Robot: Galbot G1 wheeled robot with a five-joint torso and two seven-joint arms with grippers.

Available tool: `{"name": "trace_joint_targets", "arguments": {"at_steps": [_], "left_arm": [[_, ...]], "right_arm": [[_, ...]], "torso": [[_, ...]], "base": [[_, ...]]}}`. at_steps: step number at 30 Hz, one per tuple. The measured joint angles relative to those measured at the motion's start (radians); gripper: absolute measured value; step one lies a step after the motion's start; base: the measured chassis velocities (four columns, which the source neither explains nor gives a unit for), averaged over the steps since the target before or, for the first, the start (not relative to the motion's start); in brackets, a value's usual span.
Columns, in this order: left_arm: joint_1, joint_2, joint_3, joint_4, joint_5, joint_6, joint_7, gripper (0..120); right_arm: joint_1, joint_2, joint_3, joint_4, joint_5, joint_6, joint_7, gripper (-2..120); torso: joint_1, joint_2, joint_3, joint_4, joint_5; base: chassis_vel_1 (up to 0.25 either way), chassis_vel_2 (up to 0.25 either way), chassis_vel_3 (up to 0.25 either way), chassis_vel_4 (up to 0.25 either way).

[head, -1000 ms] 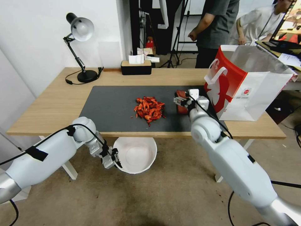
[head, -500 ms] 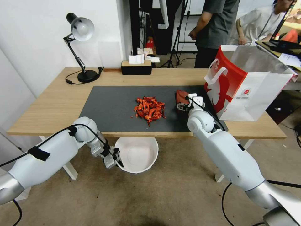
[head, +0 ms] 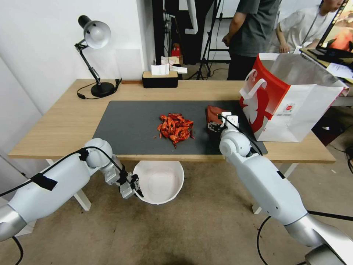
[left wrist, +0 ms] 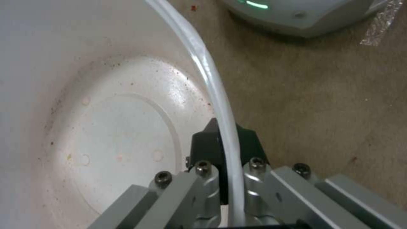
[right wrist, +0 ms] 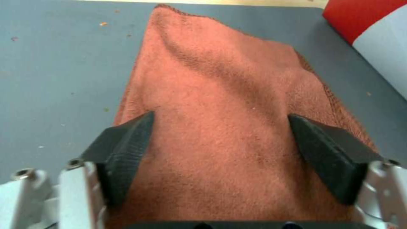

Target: Sweep shrimp from table into container with towel, then put container into takeout bag.

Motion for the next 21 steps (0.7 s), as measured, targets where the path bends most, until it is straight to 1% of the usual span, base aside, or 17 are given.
{"name": "trace_joint_targets", "arguments": {"at_steps": [2,3,6,7,9,10,12,13,14,15,16,17,18,19,21], "left_arm": [[0.005,0.004,0.0,-0.001,0.0,-0.005,0.0,0],[0.005,0.004,0.0,-0.001,0.0,-0.005,0.0,0],[0.01,0.014,0.0,-0.002,0.0,-0.011,-0.001,0],[0.01,0.014,0.0,-0.002,0.0,-0.011,-0.001,0],[0.012,0.019,-0.003,-0.002,-0.001,-0.015,-0.003,0],[0.012,0.019,-0.003,-0.002,-0.001,-0.015,-0.003,0],[0.016,0.024,-0.007,-0.003,-0.001,-0.018,-0.009,0],[0.016,0.024,-0.007,-0.003,-0.001,-0.018,-0.009,0],[0.017,0.027,-0.007,-0.005,-0.001,-0.019,-0.015,0],[0.017,0.027,-0.007,-0.005,-0.001,-0.019,-0.015,0],[0.019,0.03,-0.008,-0.008,-0.001,-0.02,-0.019,0],[0.02,0.033,-0.009,-0.009,-0.001,-0.02,-0.021,0],[0.021,0.037,-0.014,-0.012,-0.002,-0.021,-0.023,0],[0.021,0.037,-0.014,-0.012,-0.002,-0.021,-0.023,0],[0.025,0.042,-0.02,-0.016,-0.002,-0.023,-0.025,0]], "right_arm": [[-0.002,0.001,0.001,0.0,0.003,0.003,0.0,72],[-0.002,0.001,0.001,0.0,0.003,0.003,0.0,72],[-0.003,0.002,0.005,-0.003,0.003,0.009,-0.002,61],[-0.003,0.002,0.005,-0.003,0.003,0.009,-0.002,61],[-0.002,0.003,0.007,-0.003,0.004,0.013,-0.002,51],[-0.002,0.003,0.007,-0.003,0.004,0.013,-0.002,51],[-0.001,0.008,0.014,-0.003,0.006,0.014,-0.002,42],[-0.001,0.008,0.014,-0.003,0.006,0.014,-0.002,42],[0.0,0.01,0.016,-0.004,0.007,0.015,-0.001,38],[0.0,0.01,0.016,-0.004,0.007,0.015,-0.001,38],[0.0,0.012,0.017,-0.005,0.008,0.018,0.0,33],[0.0,0.012,0.017,-0.005,0.009,0.021,0.001,30],[-0.001,0.012,0.017,-0.003,0.01,0.024,0.003,25],[-0.001,0.012,0.017,-0.003,0.01,0.024,0.003,25],[-0.003,0.012,0.017,0.002,0.014,0.027,0.004,15]], "torso": [[0.0,0.0,0.0,0.0002,0.0],[0.0,0.0,0.0,0.0002,0.0],[0.0,0.0,0.0,0.0003,0.0001],[0.0,0.0,0.0,0.0003,0.0001],[0.0,0.0,0.0,0.0,0.0001],[0.0,0.0,0.0,0.0,0.0001],[0.0,0.0,0.0,-0.0003,0.0002],[0.0,0.0,0.0,-0.0003,0.0002],[0.0,0.0,0.0,-0.0002,0.0002],[0.0,0.0,0.0,-0.0002,0.0002],[0.0,0.0,0.0,-0.0002,0.0002],[0.0,0.0,0.0,-0.0001,0.0001],[0.0,0.0,0.0,-0.0001,0.0002],[0.0,0.0,0.0,-0.0001,0.0002],[0.0,0.0,0.0,-0.0001,0.0002]], "base": [[0.0,0.0,0.0,0.0],[0.0,0.0,0.0,0.0],[0.0,0.0,0.0,0.0],[0.0,0.0,0.0,0.0],[0.0,0.0,0.0,0.0],[0.0,0.0,0.0,0.0],[0.0,0.0,0.0,0.0],[0.0,0.0,0.0,0.0],[0.0,0.0,0.0,0.0],[0.0,0.0,0.0,0.0],[0.0,0.0,0.0,0.0],[0.0,0.0,0.0,0.0],[0.0,0.0,0.0,0.0],[0.0,0.0,0.0,0.0],[0.0,0.0,0.0,0.0]]}}
